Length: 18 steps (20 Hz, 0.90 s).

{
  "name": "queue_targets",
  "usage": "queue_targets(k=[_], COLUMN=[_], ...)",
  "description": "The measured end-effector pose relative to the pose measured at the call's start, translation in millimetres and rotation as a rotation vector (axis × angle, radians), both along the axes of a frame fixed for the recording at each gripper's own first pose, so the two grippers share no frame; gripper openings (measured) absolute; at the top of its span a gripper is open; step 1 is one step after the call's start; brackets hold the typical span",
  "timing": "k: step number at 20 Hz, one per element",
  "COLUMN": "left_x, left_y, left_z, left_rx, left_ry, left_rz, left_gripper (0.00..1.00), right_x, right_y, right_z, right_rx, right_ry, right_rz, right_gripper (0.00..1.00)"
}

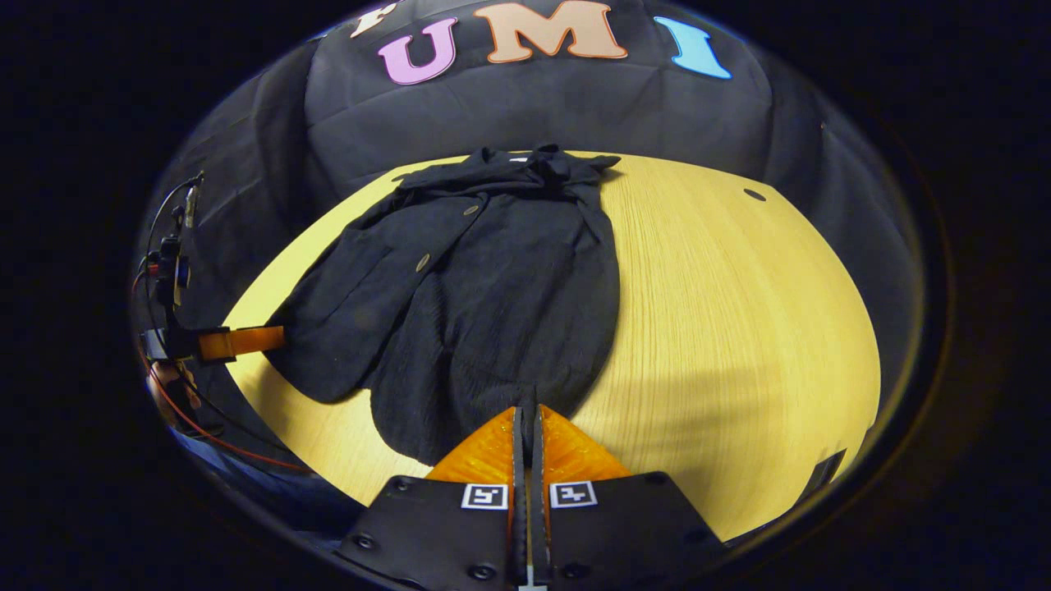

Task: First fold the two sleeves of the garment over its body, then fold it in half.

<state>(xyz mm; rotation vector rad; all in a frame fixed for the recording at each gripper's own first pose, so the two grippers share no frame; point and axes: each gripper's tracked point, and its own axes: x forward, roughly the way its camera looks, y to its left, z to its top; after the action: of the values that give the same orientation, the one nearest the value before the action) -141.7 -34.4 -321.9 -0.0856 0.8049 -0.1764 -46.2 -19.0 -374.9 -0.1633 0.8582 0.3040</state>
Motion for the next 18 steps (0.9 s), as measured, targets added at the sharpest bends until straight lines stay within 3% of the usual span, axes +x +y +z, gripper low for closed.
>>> queue_targets(k=[3, 7, 10, 14, 18], left_x=[13.9, 51.2, 90.1, 136.3, 175.8], left_y=[-10.1, -11.1, -17.4, -31.8, -51.9], left_z=[28.7, 68.6, 103.0, 139.8, 165.6], left_rx=[-0.023, -0.032, -0.065, -0.073, -0.068], left_ry=[-0.053, -0.121, -0.195, -0.285, -0.359], left_rz=[-0.03, 0.001, -0.001, -0.026, -0.074], left_gripper=[0.0, 0.0, 0.0, 0.0, 0.0], right_x=[11.8, 42.7, 74.1, 116.0, 155.5], right_y=[3.7, 5.3, 9.4, 14.5, 25.4], right_z=[26.6, 66.7, 96.7, 131.5, 163.8], right_rx=[0.032, 0.042, 0.057, 0.038, 0.001], right_ry=[-0.044, -0.124, -0.185, -0.264, -0.347], right_rz=[-0.017, -0.031, -0.03, -0.02, 0.007], right_gripper=[0.05, 0.01, 0.04, 0.07, 0.04])
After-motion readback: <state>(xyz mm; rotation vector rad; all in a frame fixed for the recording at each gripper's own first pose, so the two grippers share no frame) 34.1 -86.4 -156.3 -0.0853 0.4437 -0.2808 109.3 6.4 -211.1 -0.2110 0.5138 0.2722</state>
